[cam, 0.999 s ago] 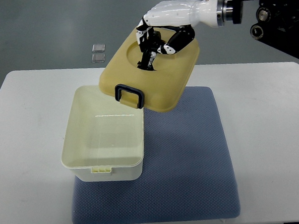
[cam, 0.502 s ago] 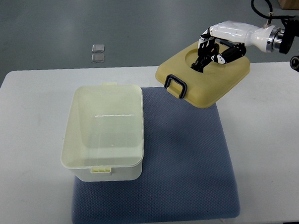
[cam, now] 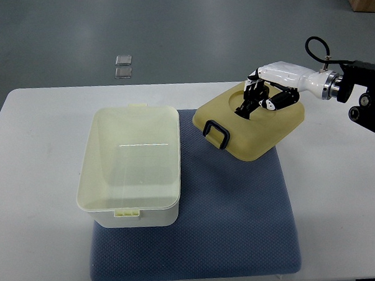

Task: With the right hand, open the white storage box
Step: 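Lower the held lid onto the mat beside the box, then open the right hand and lift it away from the lid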

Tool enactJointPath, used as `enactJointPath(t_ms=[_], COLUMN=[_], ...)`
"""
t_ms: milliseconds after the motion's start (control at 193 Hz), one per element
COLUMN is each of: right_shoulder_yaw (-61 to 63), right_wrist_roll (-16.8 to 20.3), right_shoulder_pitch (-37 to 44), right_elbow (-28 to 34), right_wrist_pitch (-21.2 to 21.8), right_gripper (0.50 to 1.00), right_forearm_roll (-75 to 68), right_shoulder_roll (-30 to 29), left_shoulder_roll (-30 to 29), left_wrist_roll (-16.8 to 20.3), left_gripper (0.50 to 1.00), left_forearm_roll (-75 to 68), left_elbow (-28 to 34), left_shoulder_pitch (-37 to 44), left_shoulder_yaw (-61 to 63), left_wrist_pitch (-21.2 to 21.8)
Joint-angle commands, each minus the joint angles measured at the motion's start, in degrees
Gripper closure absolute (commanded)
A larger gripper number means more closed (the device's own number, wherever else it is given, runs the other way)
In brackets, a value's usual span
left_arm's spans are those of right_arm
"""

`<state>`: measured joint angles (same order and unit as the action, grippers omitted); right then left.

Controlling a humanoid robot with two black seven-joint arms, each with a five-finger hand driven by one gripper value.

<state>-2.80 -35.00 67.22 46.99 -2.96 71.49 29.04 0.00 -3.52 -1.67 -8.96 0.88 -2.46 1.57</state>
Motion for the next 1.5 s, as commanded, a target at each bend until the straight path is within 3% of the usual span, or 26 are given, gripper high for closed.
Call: enactJointPath(t_ms=[0,585,606,657,699,740,807,854,1180,1252,1428,1496], right_shoulder_yaw=[-0.1,-0.1,-0.1,0.0,0.0,0.0,0.0,0.0,1.0,4.4,18.0,21.2], right_wrist_roll=[0.0,0.0,0.0,0.0,0.0,0.0,0.0,0.0,0.0,0.0,0.0,0.0], right_shoulder_pitch=[-1.1,-5.7,-5.7,-5.7,-6.0,-6.2,-6.4,-6.4,-6.2,-6.3,-10.0,-11.8], right_elbow=[0.0,0.0,-0.1,0.0,-0.1,-0.1,0.0,0.0,0.0,0.0,-0.1,-0.4], right_wrist_pitch=[0.0,-1.1,-1.1,-1.0,-0.9,-0.9,-0.7,-0.6,0.0,2.8,14.1,15.4], right_gripper=[1.000,1.000,0.965,0.814,0.722,0.679,0.664,0.607,0.591,0.587,0.587,0.587], right_forearm_roll=[0.1,0.3,0.1,-0.1,-0.2,-0.3,-0.3,-0.3,-9.6,-15.6,-33.4,-39.0], right_shoulder_roll=[-1.0,-4.2,-4.2,-4.2,-4.2,-4.2,-4.2,-4.2,-3.1,-2.9,-1.5,-1.5], left_shoulder_roll=[0.0,0.0,0.0,0.0,0.0,0.0,0.0,0.0,0.0,0.0,0.0,0.0], left_wrist_roll=[0.0,0.0,0.0,0.0,0.0,0.0,0.0,0.0,0.0,0.0,0.0,0.0], left_gripper=[0.500,0.500,0.500,0.500,0.500,0.500,0.500,0.500,0.500,0.500,0.500,0.500], left_forearm_roll=[0.0,0.0,0.0,0.0,0.0,0.0,0.0,0.0,0.0,0.0,0.0,0.0], left_elbow=[0.0,0.0,0.0,0.0,0.0,0.0,0.0,0.0,0.0,0.0,0.0,0.0], left_shoulder_pitch=[0.0,0.0,0.0,0.0,0.0,0.0,0.0,0.0,0.0,0.0,0.0,0.0], left_shoulder_yaw=[0.0,0.0,0.0,0.0,0.0,0.0,0.0,0.0,0.0,0.0,0.0,0.0], left_wrist_pitch=[0.0,0.0,0.0,0.0,0.0,0.0,0.0,0.0,0.0,0.0,0.0,0.0])
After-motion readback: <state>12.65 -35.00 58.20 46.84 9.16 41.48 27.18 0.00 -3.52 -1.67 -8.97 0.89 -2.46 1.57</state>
